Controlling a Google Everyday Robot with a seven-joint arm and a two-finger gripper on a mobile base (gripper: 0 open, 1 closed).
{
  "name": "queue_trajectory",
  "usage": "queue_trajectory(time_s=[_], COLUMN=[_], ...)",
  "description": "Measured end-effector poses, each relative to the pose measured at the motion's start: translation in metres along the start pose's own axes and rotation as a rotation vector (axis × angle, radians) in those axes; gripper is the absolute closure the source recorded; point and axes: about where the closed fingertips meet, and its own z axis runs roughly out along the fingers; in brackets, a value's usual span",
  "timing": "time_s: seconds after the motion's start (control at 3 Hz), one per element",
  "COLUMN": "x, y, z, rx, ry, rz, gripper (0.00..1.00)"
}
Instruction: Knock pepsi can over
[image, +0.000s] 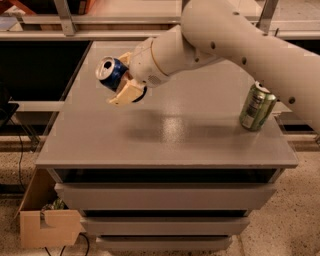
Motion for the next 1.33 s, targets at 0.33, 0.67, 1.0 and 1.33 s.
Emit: queue_trajectory(time_s=[0.33, 0.67, 1.0, 1.33], x=[0.000, 0.001, 0.003, 0.006], y=[0.009, 0.016, 0.020, 0.026], z=[0.004, 0.008, 0.016, 0.026], rx=[-0.061, -0.104, -0.148, -0.190], ry=[0.135, 0.252, 0.361, 0.458], rz=[-0.093, -0.163, -0.233, -0.290], gripper=[1.00, 1.00, 1.00, 1.00])
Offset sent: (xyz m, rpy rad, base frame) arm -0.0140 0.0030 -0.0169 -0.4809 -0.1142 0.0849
